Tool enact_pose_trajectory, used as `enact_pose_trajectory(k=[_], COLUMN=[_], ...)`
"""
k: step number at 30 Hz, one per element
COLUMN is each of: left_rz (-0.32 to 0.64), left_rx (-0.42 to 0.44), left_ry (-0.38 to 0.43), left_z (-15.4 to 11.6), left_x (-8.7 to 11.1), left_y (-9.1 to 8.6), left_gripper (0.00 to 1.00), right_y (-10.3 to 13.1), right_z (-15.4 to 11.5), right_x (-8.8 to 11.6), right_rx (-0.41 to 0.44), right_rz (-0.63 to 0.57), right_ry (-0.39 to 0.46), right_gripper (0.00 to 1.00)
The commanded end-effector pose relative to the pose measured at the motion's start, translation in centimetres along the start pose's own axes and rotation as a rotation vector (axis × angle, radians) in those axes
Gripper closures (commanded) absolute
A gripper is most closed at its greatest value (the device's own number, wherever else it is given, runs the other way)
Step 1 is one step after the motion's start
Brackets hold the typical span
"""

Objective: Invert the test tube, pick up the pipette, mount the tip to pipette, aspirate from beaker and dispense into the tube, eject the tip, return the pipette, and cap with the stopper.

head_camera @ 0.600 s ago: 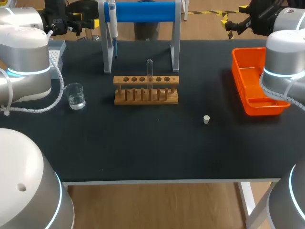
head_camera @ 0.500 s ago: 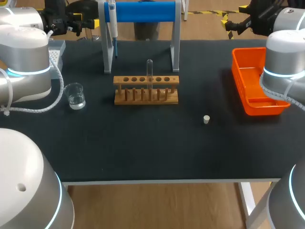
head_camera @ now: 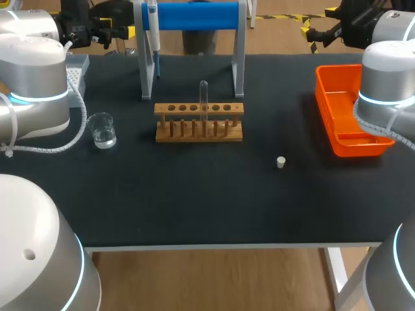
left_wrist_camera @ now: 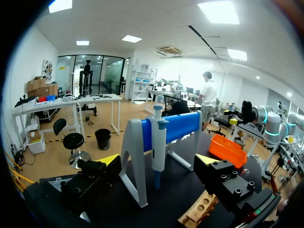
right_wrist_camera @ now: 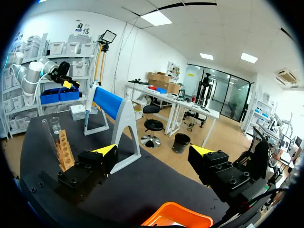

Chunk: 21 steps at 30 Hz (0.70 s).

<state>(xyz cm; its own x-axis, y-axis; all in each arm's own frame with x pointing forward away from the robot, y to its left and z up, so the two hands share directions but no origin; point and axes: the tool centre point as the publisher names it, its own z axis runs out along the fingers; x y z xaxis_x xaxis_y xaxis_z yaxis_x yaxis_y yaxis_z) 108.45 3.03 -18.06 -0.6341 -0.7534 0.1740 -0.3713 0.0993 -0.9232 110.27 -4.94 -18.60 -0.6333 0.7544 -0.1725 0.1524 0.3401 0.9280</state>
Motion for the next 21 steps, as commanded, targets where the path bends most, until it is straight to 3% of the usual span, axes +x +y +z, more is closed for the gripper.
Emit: enact_pose_trajectory(k=[1, 10, 21], left_rz=[0.000, 0.000, 0.000], left_rx=[0.001, 0.001, 0.001], left_ry=[0.000, 0.000, 0.000], left_z=[0.0, 0.0, 0.0], left_x=[0.0, 0.0, 0.0], left_y=[0.0, 0.0, 0.0], left_gripper=[0.00, 0.00, 0.00], right_y=[0.1, -0.2, -2.4], right_z=[-1.1, -4.5, -6.4], right_x=[1.4, 7.4, 17.0], right_rx=[-0.007, -0.051, -0.079], right_rz=[0.000, 0.010, 0.006], right_ry=[0.022, 0.131, 0.282], right_gripper=[0.00, 0.00, 0.00])
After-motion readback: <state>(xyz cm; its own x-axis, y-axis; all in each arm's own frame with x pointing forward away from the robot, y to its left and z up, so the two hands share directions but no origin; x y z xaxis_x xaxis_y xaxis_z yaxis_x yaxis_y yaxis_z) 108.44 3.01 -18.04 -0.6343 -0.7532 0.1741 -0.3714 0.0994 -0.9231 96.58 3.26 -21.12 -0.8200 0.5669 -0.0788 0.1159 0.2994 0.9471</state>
